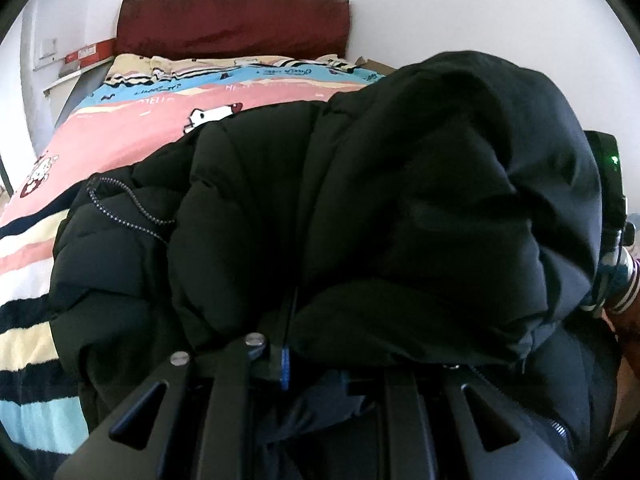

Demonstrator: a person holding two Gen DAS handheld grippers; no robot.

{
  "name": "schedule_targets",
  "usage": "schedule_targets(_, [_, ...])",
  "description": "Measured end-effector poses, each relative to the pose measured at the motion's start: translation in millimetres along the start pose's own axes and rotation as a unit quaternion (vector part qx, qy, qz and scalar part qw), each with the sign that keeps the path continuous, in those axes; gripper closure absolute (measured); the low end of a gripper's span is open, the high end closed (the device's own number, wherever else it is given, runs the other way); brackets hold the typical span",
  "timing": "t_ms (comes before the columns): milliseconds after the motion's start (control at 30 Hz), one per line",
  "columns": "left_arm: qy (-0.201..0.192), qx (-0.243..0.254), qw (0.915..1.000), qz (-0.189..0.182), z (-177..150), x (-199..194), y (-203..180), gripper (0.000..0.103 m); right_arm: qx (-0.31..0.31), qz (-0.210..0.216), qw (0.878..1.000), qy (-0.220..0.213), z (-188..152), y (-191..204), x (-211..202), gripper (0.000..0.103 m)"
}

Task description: Fold large clothes

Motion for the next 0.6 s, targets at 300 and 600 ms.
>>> schedule_targets(300, [0.010, 0.000, 0.9999, 0.009, 0.6, -8.8, -3.4, 0.088, -0.029, -0.026, 0.999, -0.002, -16.0, 9.6, -12.5, 0.081])
schedule_targets(600, [0.014, -0.006, 0.9997, 0.020, -2.0, -14.4, -9.5, 0.088, -0.085, -0.068, 0.994, 0.009, -13.3, 17.2, -6.5, 0.047])
Point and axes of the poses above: each gripper's, at about its wrist camera, not at the fingertips, and x roughly the way its jaws point, y to its left, z to its top, the point moved 6 cm from there along x, roughly the way its jaws point, and after that the axes turned 13 degrees about y, right-handed, at the moved point
